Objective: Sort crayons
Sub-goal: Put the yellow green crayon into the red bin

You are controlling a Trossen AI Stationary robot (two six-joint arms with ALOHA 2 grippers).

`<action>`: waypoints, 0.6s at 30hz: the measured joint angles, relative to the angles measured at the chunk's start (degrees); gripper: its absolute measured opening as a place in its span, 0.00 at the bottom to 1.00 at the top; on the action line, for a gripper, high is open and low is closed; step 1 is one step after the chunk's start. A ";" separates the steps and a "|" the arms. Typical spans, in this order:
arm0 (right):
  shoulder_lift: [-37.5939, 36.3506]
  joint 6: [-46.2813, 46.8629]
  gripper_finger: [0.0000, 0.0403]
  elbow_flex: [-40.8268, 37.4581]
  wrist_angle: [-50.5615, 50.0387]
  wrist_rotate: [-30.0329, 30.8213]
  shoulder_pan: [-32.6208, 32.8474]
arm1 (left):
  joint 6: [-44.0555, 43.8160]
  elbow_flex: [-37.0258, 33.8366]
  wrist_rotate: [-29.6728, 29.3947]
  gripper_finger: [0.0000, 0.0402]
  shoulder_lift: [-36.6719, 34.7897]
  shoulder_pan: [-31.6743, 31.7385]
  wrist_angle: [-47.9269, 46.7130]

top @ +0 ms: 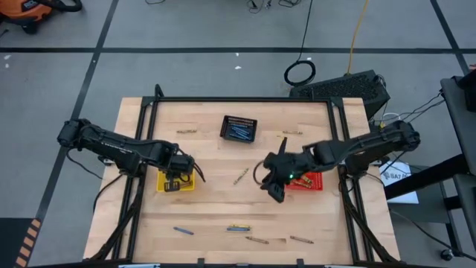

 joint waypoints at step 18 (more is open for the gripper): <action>17.42 3.33 0.31 0.02 16.56 1.08 7.64 | 2.74 -0.02 -0.65 0.15 -0.01 -0.01 4.15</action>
